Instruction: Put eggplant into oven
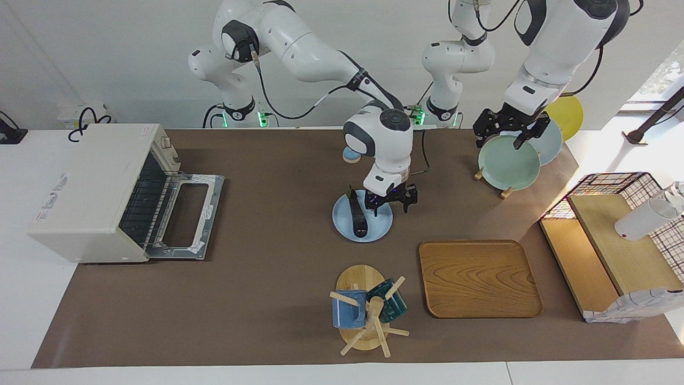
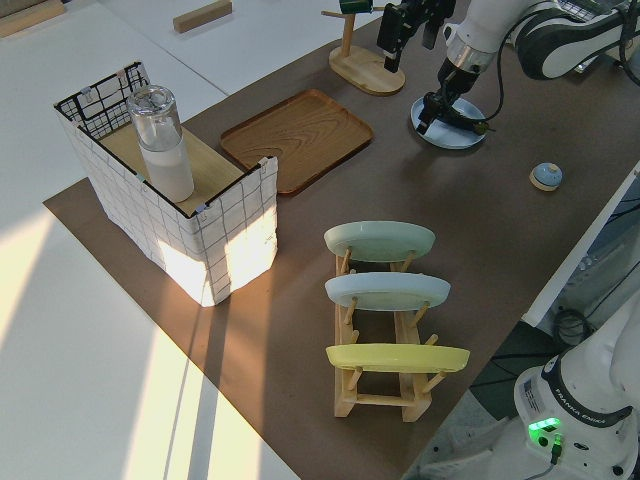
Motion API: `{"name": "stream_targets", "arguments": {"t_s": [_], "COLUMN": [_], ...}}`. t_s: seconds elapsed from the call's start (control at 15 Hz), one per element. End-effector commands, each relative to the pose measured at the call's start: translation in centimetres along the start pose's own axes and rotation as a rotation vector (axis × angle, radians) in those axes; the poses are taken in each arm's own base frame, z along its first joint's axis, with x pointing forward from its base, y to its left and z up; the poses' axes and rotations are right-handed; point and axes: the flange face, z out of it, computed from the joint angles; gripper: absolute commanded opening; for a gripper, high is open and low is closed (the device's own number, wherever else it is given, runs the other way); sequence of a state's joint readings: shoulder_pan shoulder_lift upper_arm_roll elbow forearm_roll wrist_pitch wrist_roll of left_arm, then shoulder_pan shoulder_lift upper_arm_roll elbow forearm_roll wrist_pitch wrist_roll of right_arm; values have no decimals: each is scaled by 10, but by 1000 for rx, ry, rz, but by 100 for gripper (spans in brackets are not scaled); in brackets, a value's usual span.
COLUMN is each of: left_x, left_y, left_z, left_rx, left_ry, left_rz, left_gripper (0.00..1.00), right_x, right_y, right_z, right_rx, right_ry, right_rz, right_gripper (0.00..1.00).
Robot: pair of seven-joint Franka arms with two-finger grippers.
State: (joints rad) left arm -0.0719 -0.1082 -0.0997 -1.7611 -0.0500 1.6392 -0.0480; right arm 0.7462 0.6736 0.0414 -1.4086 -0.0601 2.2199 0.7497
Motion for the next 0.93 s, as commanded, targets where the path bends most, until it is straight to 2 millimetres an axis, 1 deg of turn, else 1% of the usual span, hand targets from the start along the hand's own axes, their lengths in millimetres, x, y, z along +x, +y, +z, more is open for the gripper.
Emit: {"name": "stream_targets", "arguments": {"t_s": [0.0, 0.07, 0.13, 0.2, 0.27, 0.33, 0.4, 0.47, 0.53, 0.6, 0.67, 0.73, 0.87], "left_x": [-1, 2, 4, 8, 13, 20, 28, 34, 36, 33, 29, 24, 19], "left_y": [-8, -9, -10, -12, -18, -22, -23, -25, -25, -26, -29, -32, -34], "left_z": [-3, -6, -12, -18, -21, -21, -24, -20, -14, -7, 2, 4, 7], "left_rx": [10, 37, 49, 48, 46, 45, 46, 49, 52, 52, 53, 54, 47], "left_ry": [13, 23, 30, 34, 36, 30, 34, 25, 19, 4, -24, -42, -76], "left_rz": [23, 31, 37, 33, 24, 18, 18, 16, 18, 21, 22, 23, 19], "left_gripper": [100, 100, 100, 100, 100, 100, 100, 100, 100, 100, 100, 100, 100], "right_x": [-14, -18, -24, -34, -37, -37, -37, -36, -34, -35, -31, -29, -20], "right_y": [0, 2, 2, 0, 1, 2, 3, 2, 3, 4, 5, 8, 12], "right_z": [2, 4, 9, 13, 15, 16, 16, 14, 12, 12, 6, 1, -22], "right_rx": [-12, -11, -11, -3, 2, -1, -4, -6, -12, -29, -72, -129, -235], "right_ry": [2, 1, -1, 5, 9, 5, 3, 3, 0, -7, -5, -8, -23], "right_rz": [-22, -25, -31, -43, -45, -44, -47, -51, -58, -79, -130, -161, -184], "right_gripper": [69, 65, 62, 61, 57, 47, 17, 0, 0, 0, 0, 0, 0]}}
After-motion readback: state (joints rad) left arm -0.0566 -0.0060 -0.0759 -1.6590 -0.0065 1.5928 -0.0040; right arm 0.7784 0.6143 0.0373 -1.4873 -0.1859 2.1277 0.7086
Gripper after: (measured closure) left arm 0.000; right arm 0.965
